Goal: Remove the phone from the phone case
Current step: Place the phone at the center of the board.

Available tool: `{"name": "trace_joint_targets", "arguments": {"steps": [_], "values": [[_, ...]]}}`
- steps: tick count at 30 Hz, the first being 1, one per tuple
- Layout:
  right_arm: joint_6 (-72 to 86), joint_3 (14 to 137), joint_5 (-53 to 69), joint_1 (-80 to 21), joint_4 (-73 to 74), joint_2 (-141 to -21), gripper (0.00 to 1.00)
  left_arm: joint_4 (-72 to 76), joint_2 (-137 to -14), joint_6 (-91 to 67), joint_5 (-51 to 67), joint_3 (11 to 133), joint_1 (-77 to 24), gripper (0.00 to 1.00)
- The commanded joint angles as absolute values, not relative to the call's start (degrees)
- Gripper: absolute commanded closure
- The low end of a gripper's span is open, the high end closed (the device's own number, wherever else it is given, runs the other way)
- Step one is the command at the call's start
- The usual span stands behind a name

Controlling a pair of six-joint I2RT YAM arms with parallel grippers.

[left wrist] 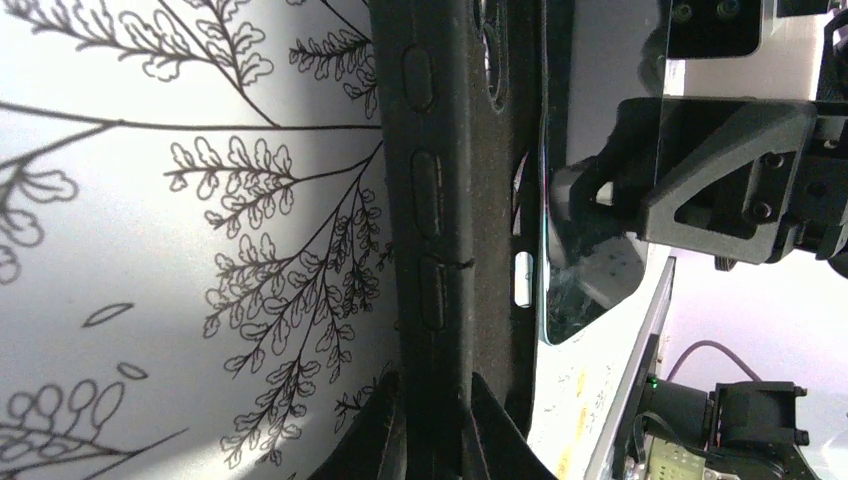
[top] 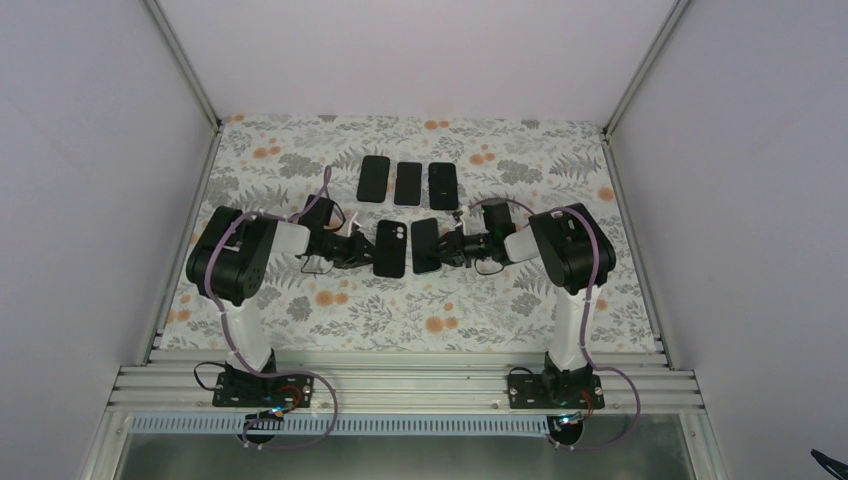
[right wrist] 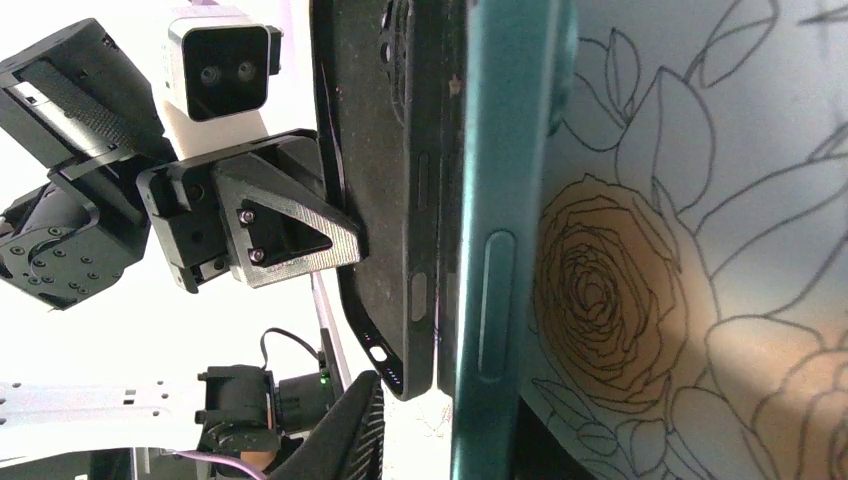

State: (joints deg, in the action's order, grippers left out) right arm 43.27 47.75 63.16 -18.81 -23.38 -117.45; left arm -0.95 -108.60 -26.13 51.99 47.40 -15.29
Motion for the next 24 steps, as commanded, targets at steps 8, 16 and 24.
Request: {"name": "trace_joint_targets", "arguments": {"steps": [8,16,24], "values": [[43.53,46.50,63.53,-19.84,-23.81,-115.70,0.60,-3.53,-109.70,-26.37,48.80,50.65,-15.78,0.71],[40.15,47.11,61.91,-19.95,-18.01,-112.88,0.23,-5.54,-105.54,-25.76,46.37,49.66,-16.19,0.44],[34.13,48.09,59.86,-19.95,-11.33,-108.89,0.01,-7.98,-97.92,-23.96,41.14,48.64,-16.25,0.00]]}}
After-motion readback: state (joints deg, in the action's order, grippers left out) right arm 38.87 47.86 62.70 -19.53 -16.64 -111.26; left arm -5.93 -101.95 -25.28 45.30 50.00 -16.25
